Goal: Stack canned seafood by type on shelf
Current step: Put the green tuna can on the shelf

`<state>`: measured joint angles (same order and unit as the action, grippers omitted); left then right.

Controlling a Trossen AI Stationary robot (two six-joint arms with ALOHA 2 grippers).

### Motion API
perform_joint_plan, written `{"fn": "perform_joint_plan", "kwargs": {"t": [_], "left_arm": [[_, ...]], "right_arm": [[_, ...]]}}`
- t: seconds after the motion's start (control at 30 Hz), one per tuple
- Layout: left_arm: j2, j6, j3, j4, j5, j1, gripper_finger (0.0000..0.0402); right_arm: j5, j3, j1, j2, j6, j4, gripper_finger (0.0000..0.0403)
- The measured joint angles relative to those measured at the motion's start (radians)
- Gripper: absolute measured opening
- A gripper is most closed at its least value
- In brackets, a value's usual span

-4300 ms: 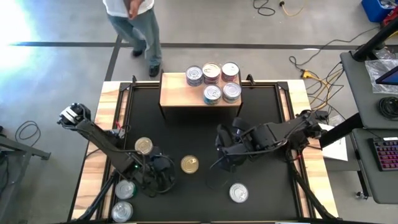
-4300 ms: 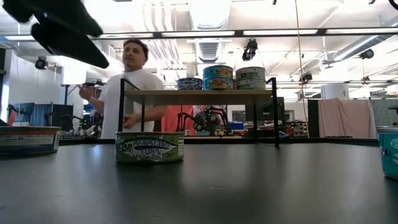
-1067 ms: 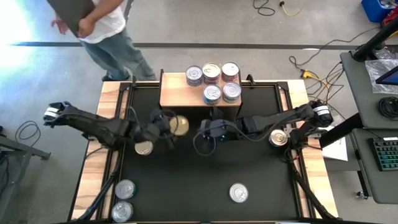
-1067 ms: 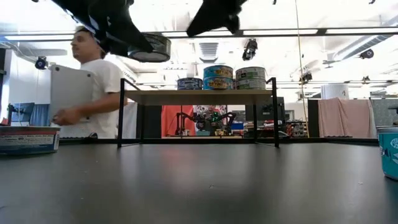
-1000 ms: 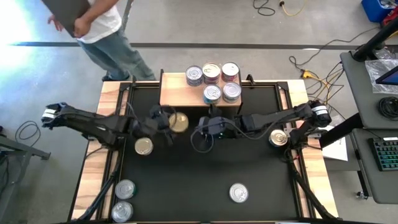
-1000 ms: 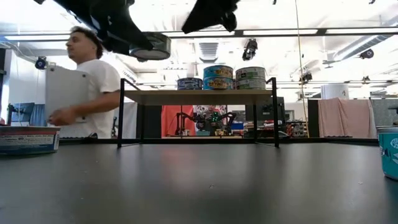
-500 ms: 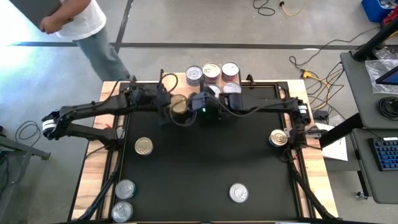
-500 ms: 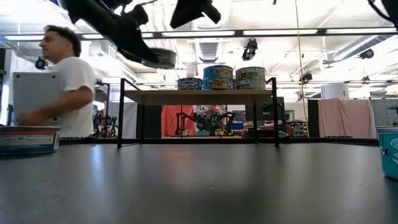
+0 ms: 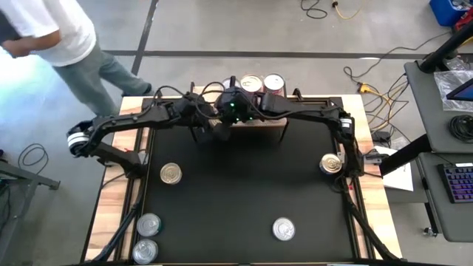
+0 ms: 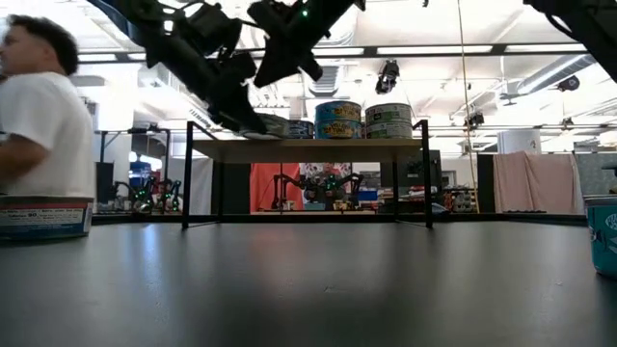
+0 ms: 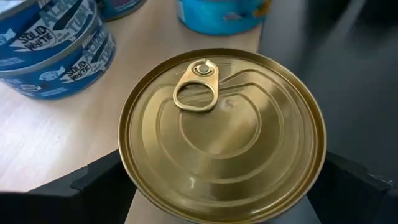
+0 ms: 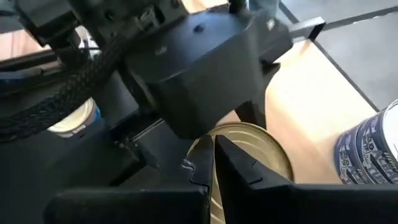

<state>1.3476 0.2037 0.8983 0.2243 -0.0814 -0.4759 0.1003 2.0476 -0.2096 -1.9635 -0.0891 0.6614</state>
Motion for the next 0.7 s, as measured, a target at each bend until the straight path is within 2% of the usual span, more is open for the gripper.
{"fn": "perform_joint_plan", "kwargs": {"t": [0.4,0.57,0.7], "left_arm": [[0.109,-0.057,0.150,0.031,0.011,-0.007,0.0378],[0.148,-0.062,0.185,0.085,0.018,-0.008,0.0394],[0.151,-0.076,0.188,0.039,0.039,-0.006,0.0390]], "right_arm": [[-0.026,0.001,-0.082,-0.046,0.037,0.017,0.0009],[-0.026,-0.002,-0.112,-0.055,0.032,0.033,0.0009],[-0.032,-0.002,-0.131,-0.054,0.045,0.055,0.0009]]}}
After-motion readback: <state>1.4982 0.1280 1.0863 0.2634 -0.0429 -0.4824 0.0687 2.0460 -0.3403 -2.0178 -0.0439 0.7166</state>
